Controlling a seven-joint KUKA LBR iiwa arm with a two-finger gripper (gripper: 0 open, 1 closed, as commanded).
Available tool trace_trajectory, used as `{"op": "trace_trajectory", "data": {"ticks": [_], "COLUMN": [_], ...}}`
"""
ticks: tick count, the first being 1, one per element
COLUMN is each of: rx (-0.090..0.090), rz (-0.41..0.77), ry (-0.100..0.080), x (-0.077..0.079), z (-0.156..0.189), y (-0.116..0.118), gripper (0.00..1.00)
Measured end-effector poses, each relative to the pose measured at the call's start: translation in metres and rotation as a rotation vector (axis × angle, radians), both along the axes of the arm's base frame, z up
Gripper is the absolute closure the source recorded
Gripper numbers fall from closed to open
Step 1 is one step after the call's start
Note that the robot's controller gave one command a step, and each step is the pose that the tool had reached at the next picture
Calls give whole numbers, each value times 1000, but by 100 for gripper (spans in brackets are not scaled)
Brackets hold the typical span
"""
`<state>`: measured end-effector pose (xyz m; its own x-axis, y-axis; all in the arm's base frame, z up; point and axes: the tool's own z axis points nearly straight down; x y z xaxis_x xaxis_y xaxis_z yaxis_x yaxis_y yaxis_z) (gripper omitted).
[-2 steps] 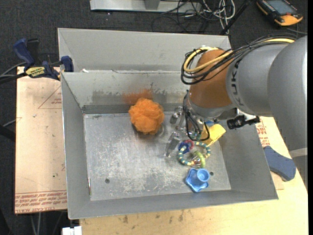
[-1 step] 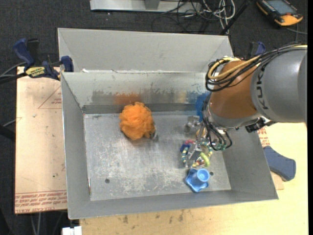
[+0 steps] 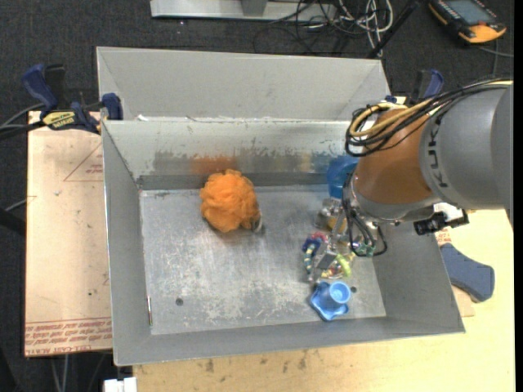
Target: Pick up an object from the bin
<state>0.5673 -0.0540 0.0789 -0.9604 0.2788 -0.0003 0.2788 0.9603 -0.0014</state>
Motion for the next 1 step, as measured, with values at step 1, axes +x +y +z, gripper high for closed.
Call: {"op": "trace_trajectory", "data": {"ticks": [1], "rx": [2], "rz": [98], "ry": [-1], "x": [39], "z": [-7], "y": [-25], "gripper": [100]}}
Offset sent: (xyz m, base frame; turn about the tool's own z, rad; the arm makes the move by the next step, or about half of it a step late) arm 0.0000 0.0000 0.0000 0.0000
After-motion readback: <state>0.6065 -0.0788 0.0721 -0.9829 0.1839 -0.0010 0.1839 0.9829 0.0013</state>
